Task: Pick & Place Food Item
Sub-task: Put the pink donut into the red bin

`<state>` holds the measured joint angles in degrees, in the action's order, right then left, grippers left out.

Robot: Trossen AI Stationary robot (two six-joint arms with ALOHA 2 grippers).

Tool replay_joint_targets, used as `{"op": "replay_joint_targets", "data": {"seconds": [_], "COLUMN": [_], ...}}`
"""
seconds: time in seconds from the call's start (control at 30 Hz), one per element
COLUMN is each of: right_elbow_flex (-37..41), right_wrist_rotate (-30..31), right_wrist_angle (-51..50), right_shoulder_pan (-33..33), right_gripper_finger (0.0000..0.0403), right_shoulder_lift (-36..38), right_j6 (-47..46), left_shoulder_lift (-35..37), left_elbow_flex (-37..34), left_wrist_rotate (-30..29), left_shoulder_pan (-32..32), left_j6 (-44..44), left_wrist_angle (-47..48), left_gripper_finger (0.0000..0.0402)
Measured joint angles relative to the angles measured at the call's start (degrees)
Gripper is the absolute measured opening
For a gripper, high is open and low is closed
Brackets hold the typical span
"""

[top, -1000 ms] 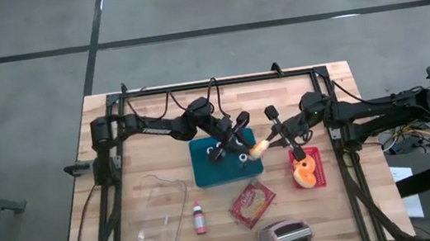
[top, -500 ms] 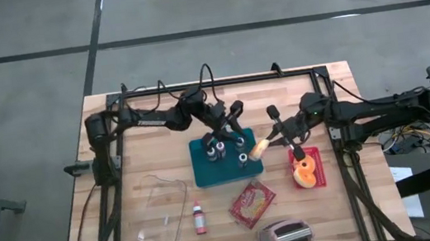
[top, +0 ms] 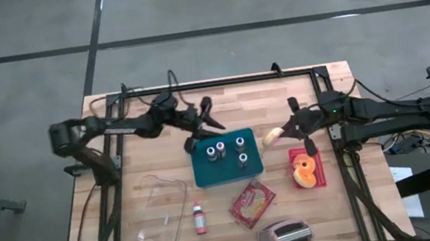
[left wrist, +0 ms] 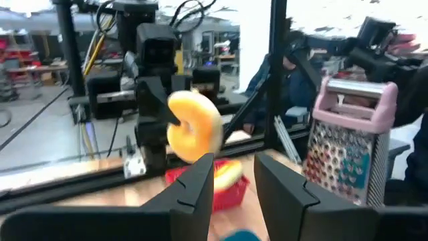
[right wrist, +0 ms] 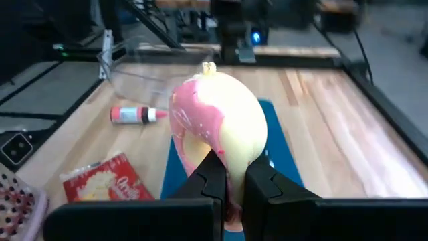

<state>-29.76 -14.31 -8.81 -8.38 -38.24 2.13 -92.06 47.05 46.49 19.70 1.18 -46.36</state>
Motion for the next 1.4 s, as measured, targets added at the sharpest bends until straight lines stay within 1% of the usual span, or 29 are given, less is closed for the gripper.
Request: {"op": "replay_joint_targets", "data": {"seconds": [0.1,0.23,0.27,0.33,0.47,0.53,0.63,0.73,0.93,1.03,1.17,1.4], "right_elbow_flex": [0.0,0.1,0.1,0.4,0.6,0.1,-2.2,-4.5,-9.0,-9.7,-9.9,-10.1], "right_wrist_rotate": [2.0,5.4,5.8,5.8,6.8,7.0,7.4,10.4,13.3,14.3,12.7,9.1], "right_wrist_angle": [-5.2,-11.5,-12.6,-14.7,-19.2,-21.1,-25.6,-30.7,-40.0,-44.8,-50.0,-52.2], "right_shoulder_pan": [0.0,0.0,0.0,0.0,0.4,0.8,1.8,3.0,3.3,3.3,3.3,5.3], "right_gripper_finger": [0.0010,0.0011,0.0011,0.0011,0.0011,0.0011,0.0011,0.0011,0.0011,0.0011,0.0011,0.0011], "right_shoulder_lift": [2.3,3.0,3.0,2.9,3.0,3.0,2.9,2.9,2.1,1.1,-1.0,-5.0], "right_j6": [-3.0,-7.1,-7.9,-9.4,-12.1,-13.3,-15.4,-17.7,-26.2,-30.0,-33.6,-36.9], "left_shoulder_lift": [6.3,14.3,16.2,19.8,25.1,26.9,28.0,28.1,27.9,27.9,27.9,27.9], "left_elbow_flex": [-5.9,-14.1,-16.1,-19.4,-23.9,-25.1,-26.5,-27.0,-27.2,-27.2,-27.2,-27.2], "left_wrist_rotate": [-2.9,-5.9,-6.3,-9.0,-14.5,-16.0,-18.1,-19.4,-19.6,-19.6,-19.6,-19.7], "left_shoulder_pan": [0.0,0.0,-0.1,-0.4,-1.6,-2.4,-3.2,-3.5,-3.5,-3.5,-3.5,-3.5], "left_j6": [1.6,1.9,1.8,1.0,-2.0,-2.7,-2.7,-2.5,-2.5,-2.7,-2.7,-1.6], "left_wrist_angle": [2.3,2.7,2.8,2.5,2.6,2.6,2.7,2.7,2.7,2.7,2.7,2.7], "left_gripper_finger": [0.0113,0.0113,0.0112,0.0111,0.0111,0.0111,0.0111,0.0111,0.0111,0.0111,0.0111,0.0110]}}
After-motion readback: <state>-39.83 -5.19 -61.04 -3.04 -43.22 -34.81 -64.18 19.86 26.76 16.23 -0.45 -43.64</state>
